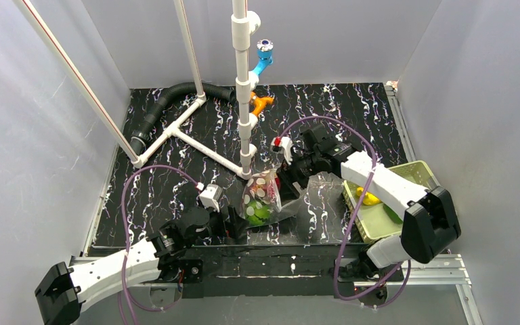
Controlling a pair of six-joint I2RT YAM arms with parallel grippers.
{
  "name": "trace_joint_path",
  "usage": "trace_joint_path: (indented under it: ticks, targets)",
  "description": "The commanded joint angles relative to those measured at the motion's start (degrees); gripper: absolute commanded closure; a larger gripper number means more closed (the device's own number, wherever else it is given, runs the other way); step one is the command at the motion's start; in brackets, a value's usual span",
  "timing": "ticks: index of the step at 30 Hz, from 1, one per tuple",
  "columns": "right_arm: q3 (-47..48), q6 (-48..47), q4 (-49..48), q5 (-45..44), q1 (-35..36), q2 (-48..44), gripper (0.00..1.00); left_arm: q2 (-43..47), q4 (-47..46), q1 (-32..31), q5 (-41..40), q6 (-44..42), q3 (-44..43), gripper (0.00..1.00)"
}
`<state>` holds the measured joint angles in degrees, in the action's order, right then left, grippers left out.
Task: Open the zip-top bag and remove the fake food
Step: Pick up the fake fruit from the zipper food storage bag.
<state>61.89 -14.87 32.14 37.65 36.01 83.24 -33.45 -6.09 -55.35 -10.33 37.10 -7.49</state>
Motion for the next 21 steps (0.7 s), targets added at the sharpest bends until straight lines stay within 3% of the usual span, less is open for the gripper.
trace_joint_path:
  ticks: [1,10,13,21]
  targets:
    - [3.16,-2.96,2.34,-1.51,-0.15,-3.97,0.86,-0.61,1.01,-0.29,-2.10,-0.80,-2.48,0.03]
    - [3.80,-4.34,5.32,7.74,-0.27,-2.22,0.86,-0.91,2.32,-0.28,-2.18,-1.05,-4.09,0.02]
    - [3.72,-2.45,3.64,6.11,-0.28,-2.48,0.86,0.01,3.42,-0.34,-2.15,-1.16,-4.29,0.02]
    - [2.89,-4.60,4.51,11.90,-5.83,-7.23,0.86,2.43,4.59,-0.28,-2.50,-1.30,-3.82,0.02]
